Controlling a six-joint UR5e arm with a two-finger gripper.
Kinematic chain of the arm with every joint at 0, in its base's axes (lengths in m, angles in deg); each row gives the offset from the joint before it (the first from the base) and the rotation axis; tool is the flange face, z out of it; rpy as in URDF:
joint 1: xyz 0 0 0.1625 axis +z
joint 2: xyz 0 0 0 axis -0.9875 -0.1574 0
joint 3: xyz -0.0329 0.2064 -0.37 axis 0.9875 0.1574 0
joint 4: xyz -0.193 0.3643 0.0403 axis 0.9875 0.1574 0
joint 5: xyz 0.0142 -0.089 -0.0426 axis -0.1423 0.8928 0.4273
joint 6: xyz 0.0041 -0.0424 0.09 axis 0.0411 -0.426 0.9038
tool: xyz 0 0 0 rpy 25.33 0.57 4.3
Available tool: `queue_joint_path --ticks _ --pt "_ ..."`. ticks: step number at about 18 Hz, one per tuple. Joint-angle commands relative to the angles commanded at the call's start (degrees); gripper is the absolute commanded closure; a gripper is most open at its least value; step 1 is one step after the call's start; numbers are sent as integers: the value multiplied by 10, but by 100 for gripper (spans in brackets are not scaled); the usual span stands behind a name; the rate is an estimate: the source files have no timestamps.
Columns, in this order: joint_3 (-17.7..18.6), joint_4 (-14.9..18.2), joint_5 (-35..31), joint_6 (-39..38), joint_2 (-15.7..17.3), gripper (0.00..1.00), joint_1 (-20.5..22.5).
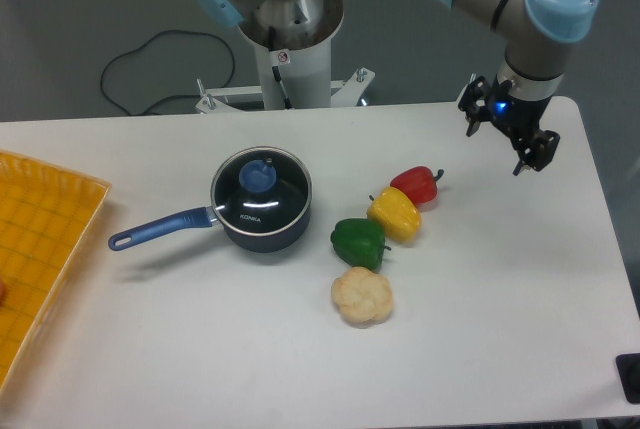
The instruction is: Open the lid
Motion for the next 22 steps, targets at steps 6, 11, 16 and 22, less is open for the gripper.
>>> queue_joint_path --ticks 6,11,16,22 --pt "18 -5 2 -59 12 0 1" --pt "18 -5 3 -159 14 0 -16" --pt "22 -9 41 -202 21 0 -31" --pt "19 -11 36 -279 21 0 -77"
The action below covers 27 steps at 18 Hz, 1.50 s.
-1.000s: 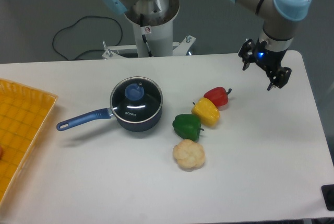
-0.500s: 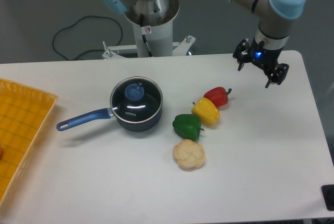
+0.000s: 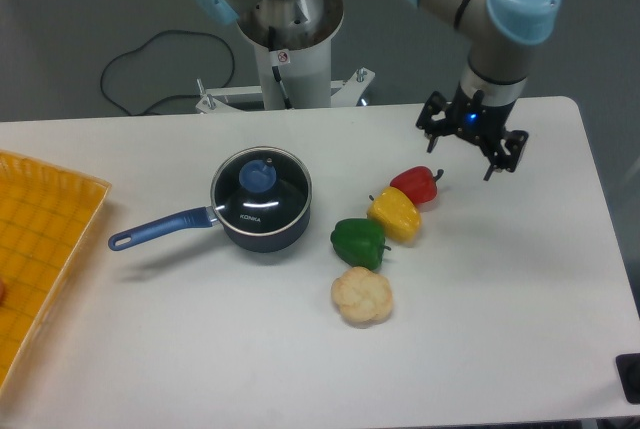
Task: Open the lid
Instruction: 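Move the open gripper across the table to above the saucepan lid, then lower the gripper down onto the blue knob of the glass lid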
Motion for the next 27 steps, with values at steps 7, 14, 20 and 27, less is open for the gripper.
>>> queue_joint_path --ticks 7,14,20,27 --pt "37 1 -25 -20 32 0 -65" --pt "108 1 -23 -57 112 1 -111" --pt "149 -19 -51 -115 152 1 -169" --pt "171 -54 -69 -172 138 1 -239"
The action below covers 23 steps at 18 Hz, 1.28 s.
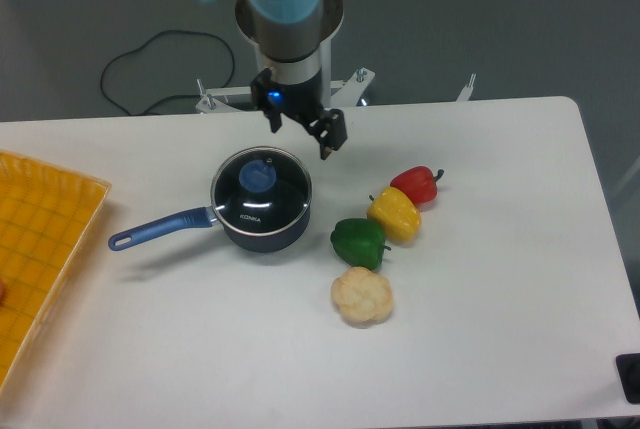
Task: Open the lid
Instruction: 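Lower the gripper down onto the blue knob of the glass lid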
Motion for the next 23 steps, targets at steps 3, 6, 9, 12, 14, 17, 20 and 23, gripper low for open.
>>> queue_joint_path --ticks 3,6,9,12,14,17,20,23 --pt "39 -43 -4 0 7 2 -13" --pt "62 -69 -3 0 9 2 -17" --pt "62 -74 -3 -1 1 2 -21" --pt "61 -74 -2 -1 3 2 -26" --pt "59 -74 -3 -2 5 2 -37" --pt "58 -74 -3 -8 0 2 -39" --pt "52 -74 -3 -10 -16 2 -39" --pt "48 -74 -3 -17 -25 2 -40"
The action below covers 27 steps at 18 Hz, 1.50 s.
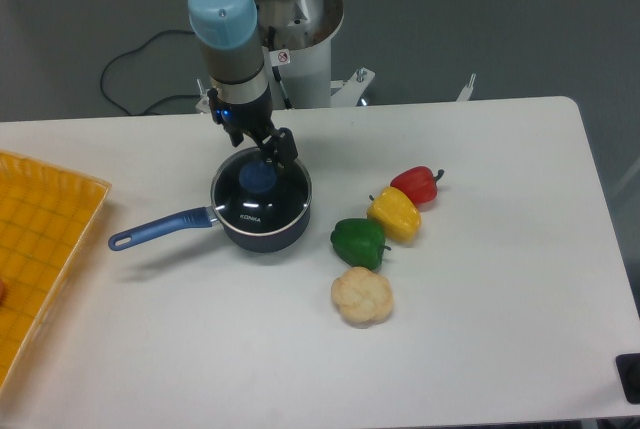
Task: Open the lid
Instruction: 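Lower the gripper down onto the blue knob of the glass lid, then close the gripper around the blue lid knob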
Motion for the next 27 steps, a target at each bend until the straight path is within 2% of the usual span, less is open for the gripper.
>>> queue_joint_path --ticks 7,14,27 --pt "-2 0 0 -6 -7 2 -5" --pt "-11 -1 -2 -5 -33 2 -9" --pt "-11 -9 -2 -4 -48 4 -16"
